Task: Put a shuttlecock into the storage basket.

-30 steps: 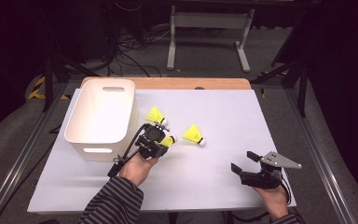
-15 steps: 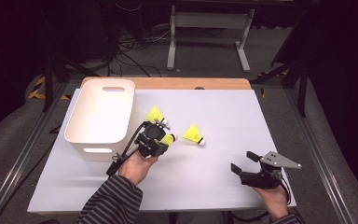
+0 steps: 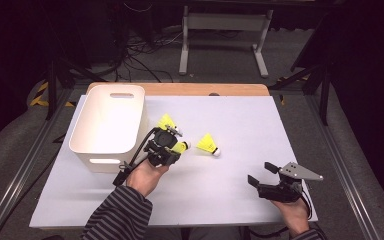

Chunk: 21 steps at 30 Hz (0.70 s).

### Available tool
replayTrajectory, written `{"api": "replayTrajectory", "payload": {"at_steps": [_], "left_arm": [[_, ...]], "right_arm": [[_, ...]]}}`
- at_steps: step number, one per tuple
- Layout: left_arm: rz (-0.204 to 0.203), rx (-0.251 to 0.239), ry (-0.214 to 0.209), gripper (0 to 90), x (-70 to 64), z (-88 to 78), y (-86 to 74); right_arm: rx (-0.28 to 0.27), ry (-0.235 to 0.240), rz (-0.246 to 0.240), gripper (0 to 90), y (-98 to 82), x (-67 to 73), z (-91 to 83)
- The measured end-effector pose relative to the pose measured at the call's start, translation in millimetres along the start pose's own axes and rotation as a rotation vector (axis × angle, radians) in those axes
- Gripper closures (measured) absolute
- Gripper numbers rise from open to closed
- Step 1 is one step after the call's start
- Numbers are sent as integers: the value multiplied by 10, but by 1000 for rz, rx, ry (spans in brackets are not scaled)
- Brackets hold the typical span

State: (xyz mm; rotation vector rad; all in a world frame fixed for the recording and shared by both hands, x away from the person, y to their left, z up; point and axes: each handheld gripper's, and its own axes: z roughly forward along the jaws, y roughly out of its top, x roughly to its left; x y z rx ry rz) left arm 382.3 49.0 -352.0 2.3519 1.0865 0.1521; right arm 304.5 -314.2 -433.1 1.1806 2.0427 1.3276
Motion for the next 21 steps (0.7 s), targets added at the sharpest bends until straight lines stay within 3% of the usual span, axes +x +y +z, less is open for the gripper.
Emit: {"api": "replayTrajectory", "payload": {"at_steps": [21], "left_arm": [[3, -18, -7, 891, 38, -121, 53]], "right_arm": [[3, -1, 0, 164, -1, -2, 1]]}}
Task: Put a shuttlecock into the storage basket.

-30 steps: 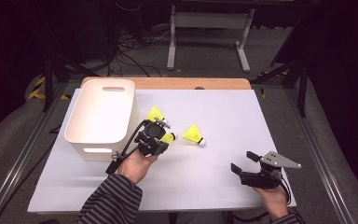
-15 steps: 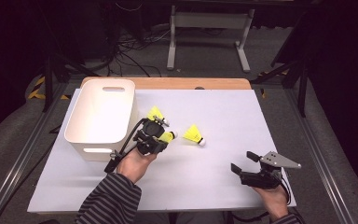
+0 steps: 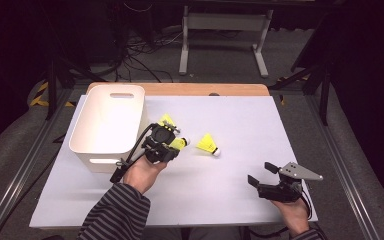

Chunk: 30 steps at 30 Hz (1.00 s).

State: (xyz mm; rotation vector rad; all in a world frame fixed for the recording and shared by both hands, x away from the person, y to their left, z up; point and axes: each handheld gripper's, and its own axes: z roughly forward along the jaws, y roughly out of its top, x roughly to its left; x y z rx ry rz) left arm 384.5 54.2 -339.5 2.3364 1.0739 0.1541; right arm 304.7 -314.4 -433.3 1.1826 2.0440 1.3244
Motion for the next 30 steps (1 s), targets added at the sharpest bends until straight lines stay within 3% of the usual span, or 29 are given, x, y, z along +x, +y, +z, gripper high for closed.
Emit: {"api": "replayTrajectory", "payload": {"at_steps": [30], "left_arm": [[-17, -3, 7, 890, 120, -193, 100]], "right_arm": [[-2, -1, 1, 164, 0, 0, 0]]}}
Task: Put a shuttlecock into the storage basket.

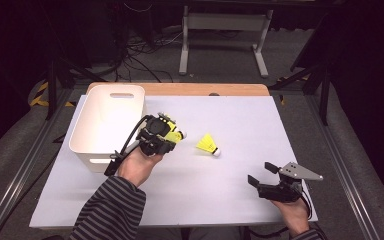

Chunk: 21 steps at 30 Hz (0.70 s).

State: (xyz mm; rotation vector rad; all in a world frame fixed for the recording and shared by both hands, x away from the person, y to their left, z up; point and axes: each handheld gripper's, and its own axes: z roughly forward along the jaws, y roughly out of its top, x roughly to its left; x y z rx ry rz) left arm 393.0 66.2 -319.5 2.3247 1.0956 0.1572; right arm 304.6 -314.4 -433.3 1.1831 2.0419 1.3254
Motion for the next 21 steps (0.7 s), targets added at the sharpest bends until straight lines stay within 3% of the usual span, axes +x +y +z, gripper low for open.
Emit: {"api": "replayTrajectory", "payload": {"at_steps": [21], "left_arm": [[-23, 3, 30, 890, 154, -166, 46]], "right_arm": [[3, 3, -1, 163, 0, 0, 1]]}}
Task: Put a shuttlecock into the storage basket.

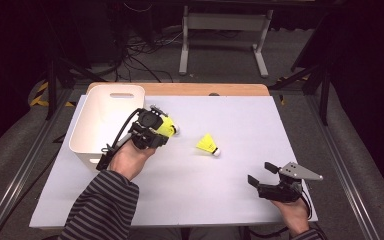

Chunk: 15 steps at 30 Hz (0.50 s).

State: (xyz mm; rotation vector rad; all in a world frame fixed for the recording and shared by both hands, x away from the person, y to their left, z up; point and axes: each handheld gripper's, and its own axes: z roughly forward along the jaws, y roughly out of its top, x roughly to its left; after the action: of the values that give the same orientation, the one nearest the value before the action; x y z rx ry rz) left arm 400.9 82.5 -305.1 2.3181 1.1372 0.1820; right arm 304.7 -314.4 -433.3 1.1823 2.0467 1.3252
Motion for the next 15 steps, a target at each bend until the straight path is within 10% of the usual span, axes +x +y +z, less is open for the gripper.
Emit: {"api": "replayTrajectory", "payload": {"at_steps": [15], "left_arm": [[-19, -8, 14, 890, 118, -99, 6]], "right_arm": [[0, -2, -1, 164, -1, -1, 0]]}}
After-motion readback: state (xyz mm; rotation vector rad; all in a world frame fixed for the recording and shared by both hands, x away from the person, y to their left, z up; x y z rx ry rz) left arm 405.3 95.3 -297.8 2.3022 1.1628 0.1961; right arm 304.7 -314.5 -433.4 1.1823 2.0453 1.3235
